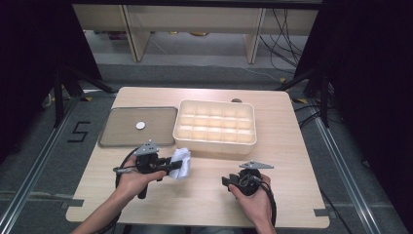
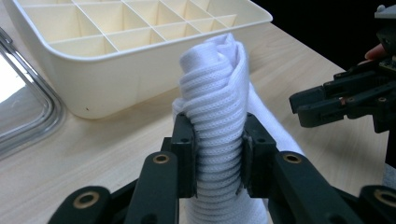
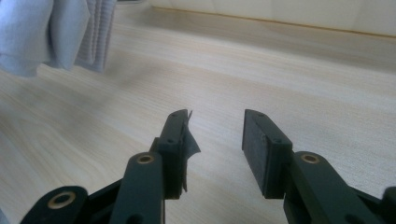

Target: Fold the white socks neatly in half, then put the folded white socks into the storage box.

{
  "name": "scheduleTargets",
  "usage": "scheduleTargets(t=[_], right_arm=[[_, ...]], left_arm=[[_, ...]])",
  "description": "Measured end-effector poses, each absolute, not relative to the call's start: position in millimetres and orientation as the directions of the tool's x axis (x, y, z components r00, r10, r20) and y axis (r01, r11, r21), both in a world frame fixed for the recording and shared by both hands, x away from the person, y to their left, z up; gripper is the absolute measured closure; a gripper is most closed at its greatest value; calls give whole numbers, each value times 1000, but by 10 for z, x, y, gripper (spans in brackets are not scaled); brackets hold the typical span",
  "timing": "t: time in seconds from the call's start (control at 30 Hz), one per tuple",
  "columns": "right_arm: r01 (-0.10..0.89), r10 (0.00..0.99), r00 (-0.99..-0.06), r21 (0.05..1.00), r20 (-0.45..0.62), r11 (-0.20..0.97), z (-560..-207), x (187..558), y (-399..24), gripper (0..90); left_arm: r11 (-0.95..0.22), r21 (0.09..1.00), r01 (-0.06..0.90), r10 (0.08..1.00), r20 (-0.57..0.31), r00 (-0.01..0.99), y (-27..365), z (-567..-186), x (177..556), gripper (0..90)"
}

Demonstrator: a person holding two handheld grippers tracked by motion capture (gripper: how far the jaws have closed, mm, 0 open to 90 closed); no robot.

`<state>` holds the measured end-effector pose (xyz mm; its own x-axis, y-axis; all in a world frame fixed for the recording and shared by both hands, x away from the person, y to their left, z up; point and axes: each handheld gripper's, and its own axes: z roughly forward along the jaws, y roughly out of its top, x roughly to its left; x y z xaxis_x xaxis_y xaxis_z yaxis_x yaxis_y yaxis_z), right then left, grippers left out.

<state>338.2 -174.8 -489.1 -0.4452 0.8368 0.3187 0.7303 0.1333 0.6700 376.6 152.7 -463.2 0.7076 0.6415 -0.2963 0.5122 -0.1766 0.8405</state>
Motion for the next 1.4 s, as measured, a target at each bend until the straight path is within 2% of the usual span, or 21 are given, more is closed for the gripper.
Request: scheduleTargets(t=[0.7,0.77,1.2,1.4], right_arm=[[735,843,-428,669,327,113,-4932,3399,-1861,601],[749,849,-402,656,341,92,-4918,3380,-1865,601],[723,850,-429,680,308,119,-4921,3373,-1871,593],[740,856,-400,667,328,91,-4912,3346,-1869,591]], left_arm=[[-141,882,451,662,-254,705,1519,-4527,3861,705],[-133,886,444,663,-254,704,1523,-4502,3871,705],[-109,915,389,690,-212,692,1559,-4207,4078,704],[-104,917,384,695,-209,688,1534,-4141,4160,704]])
